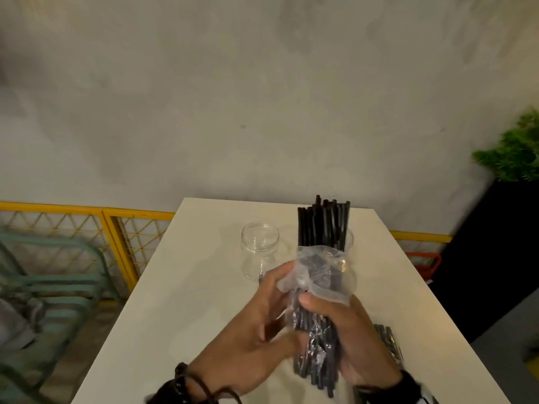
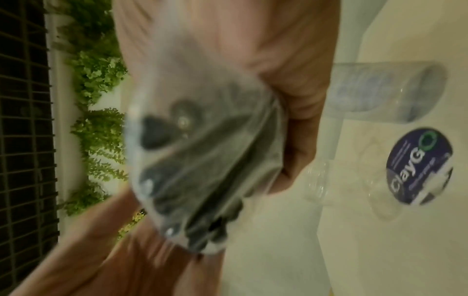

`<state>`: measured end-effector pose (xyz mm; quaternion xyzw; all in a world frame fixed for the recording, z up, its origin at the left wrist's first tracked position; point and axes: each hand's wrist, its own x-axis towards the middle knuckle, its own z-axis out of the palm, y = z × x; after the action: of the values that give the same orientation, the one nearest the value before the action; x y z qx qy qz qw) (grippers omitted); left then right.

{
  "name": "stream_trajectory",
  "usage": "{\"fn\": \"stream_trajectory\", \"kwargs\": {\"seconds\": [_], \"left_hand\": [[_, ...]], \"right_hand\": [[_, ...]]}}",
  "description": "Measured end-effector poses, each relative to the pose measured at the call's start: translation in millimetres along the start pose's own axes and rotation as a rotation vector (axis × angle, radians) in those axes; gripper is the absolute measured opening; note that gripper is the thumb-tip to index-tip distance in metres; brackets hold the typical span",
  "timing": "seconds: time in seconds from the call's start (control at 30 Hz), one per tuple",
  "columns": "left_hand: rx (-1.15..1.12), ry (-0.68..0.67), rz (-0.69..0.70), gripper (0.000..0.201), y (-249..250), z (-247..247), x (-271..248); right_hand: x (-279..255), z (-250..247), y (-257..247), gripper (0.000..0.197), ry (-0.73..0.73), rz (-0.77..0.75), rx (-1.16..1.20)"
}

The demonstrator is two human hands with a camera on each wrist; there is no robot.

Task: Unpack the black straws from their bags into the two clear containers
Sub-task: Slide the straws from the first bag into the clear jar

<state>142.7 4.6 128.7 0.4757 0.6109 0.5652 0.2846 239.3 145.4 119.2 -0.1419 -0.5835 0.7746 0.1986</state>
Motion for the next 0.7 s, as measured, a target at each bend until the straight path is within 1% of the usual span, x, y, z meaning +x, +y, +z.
{"fn": "stream_trajectory", "kwargs": {"seconds": [0.03,0.07,0.1,0.13,0.17,0.23,0.27,0.33,0.37,0.43,0.47,0.5,0.53,0.6,0.7], "left_hand": [[0.044,0.041,0.004,0.049,-6,5,3],[0.149,0.115,0.029,0.042,-9,10,6],[0.329,0.171,0.074,0.039,-14,17,7],[0.509,0.198,0.115,0.038,-16,24,7],[0.628,0.212,0.167,0.036,-19,31,7],[0.658,0.247,0.224,0.025,-18,44,9],[0.624,0.245,0.222,0.020,-18,48,12],[0.599,0.319,0.218,0.015,-24,55,22],[0.604,0.360,0.198,0.017,-26,58,25],[0.609,0.424,0.160,0.022,-29,64,29],[0.618,0.434,0.159,0.023,-28,67,29],[0.636,0.421,0.176,0.023,-27,71,28],[0.649,0.393,0.189,0.022,-27,74,27],[0.630,0.326,0.186,0.019,-30,77,22],[0.572,0.186,0.148,0.020,-32,64,20]], "right_hand": [[4,-10,1,0.037,0.071,-0.003,-0.002],[6,-17,1,0.037,0.126,0.000,0.001],[8,-25,2,0.036,0.184,0.009,0.017],[10,-30,3,0.034,0.243,0.017,0.042],[10,-32,1,0.032,0.256,0.019,0.072],[9,-34,0,0.035,0.253,0.029,0.119],[7,-35,1,0.036,0.244,0.023,0.130],[1,-36,2,0.039,0.200,0.018,0.152],[-1,-38,3,0.050,0.160,0.033,0.175],[-3,-40,7,0.092,0.057,0.086,0.239],[-3,-40,9,0.105,0.049,0.125,0.236],[-1,-40,10,0.110,0.069,0.154,0.197],[2,-42,11,0.106,0.117,0.173,0.125],[8,-46,13,0.084,0.187,0.166,-0.026],[17,-56,10,0.054,0.197,0.142,-0.228]]}}
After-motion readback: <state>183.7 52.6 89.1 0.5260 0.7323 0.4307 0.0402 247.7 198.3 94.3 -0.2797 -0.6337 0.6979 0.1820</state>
